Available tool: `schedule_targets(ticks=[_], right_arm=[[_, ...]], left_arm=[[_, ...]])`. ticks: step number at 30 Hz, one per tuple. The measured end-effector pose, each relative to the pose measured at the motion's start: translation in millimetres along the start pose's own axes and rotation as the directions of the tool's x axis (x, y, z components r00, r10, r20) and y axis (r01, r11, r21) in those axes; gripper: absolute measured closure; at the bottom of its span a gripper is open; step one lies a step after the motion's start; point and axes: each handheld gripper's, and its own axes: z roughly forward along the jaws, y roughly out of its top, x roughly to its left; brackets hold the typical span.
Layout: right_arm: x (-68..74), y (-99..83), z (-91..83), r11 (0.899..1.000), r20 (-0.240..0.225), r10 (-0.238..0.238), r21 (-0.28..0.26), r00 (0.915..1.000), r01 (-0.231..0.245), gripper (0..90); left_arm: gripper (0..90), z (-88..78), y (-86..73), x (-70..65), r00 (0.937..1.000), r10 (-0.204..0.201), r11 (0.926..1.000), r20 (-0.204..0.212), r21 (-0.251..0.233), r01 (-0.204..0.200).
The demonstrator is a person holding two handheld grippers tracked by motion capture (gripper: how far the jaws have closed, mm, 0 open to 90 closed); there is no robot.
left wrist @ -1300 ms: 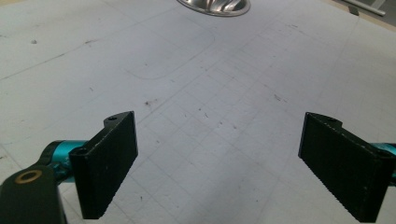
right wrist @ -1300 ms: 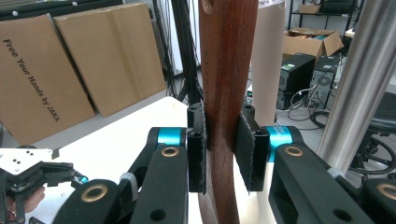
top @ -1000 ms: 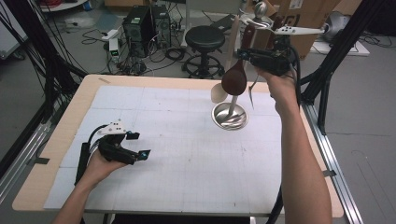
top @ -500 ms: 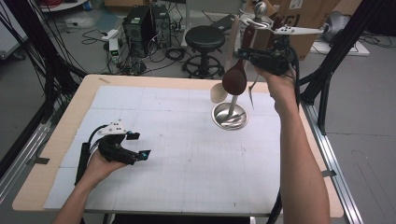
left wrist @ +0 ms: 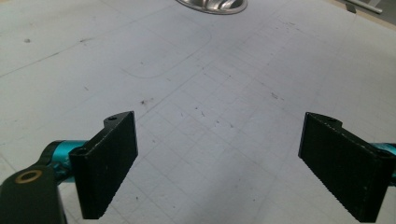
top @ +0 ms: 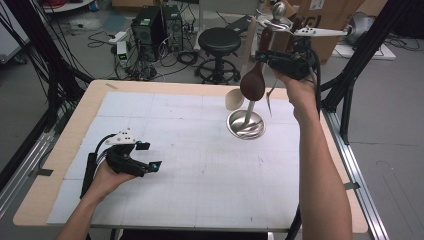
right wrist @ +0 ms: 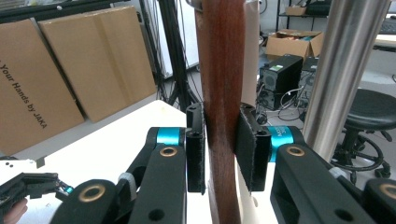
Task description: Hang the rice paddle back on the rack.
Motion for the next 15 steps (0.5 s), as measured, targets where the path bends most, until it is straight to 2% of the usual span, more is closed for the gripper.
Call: schedule_targets(ticks=[15], right_arm=[[-0.9,0.0,-4.3,1.000,0.005,0.010,-0.020,0.9999,-0.010,68.6]], left_arm=[[12.3,0.2,-0.1,-0.3,1.0000,-0.002,1.0000,0.001,-0.002,0.002]])
